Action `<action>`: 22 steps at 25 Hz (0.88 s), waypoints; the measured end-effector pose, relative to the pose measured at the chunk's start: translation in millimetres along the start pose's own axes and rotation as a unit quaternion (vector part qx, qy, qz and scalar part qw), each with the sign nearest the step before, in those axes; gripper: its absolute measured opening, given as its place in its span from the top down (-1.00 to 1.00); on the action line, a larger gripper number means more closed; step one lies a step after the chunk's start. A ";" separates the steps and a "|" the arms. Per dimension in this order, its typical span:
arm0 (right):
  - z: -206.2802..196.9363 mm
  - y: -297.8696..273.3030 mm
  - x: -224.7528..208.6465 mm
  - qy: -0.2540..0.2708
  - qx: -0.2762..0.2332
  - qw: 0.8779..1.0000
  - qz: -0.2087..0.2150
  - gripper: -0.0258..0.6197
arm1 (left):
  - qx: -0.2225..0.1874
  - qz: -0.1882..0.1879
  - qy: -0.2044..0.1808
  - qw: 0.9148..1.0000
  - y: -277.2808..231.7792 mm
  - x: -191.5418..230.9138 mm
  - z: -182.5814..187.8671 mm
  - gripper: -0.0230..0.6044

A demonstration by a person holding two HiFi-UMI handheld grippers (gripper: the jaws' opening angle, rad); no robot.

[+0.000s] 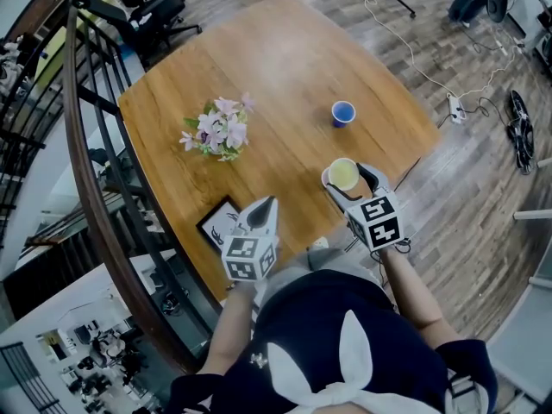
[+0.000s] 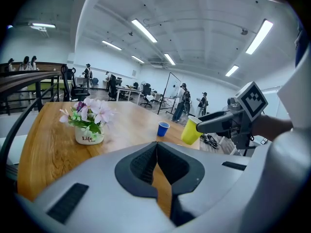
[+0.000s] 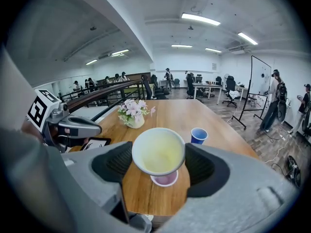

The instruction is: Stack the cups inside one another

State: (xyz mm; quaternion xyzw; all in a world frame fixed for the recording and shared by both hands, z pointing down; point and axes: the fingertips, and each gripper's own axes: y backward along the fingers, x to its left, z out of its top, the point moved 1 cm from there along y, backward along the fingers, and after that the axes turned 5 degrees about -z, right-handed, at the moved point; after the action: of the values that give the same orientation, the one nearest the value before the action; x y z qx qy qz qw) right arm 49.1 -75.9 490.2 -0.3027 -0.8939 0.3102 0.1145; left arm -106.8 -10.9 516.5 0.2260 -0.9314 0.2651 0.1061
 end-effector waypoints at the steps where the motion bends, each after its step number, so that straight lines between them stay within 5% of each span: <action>1: -1.5 -1.3 0.4 0.000 0.002 1.000 0.001 -0.12 | 0.000 0.001 0.000 1.000 0.4 0.5 -0.2 0.87; 22: -38.6 -47.5 -7.5 -0.005 0.038 0.999 0.025 -0.13 | 0.017 0.020 0.008 1.000 -4.2 6.8 -6.3 0.87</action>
State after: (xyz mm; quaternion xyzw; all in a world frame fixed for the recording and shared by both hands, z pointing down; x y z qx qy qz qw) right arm 47.8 -91.5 549.8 -0.3191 -0.8740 0.3485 0.1133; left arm -110.3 -13.2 525.8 0.2072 -0.9301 0.2846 0.1047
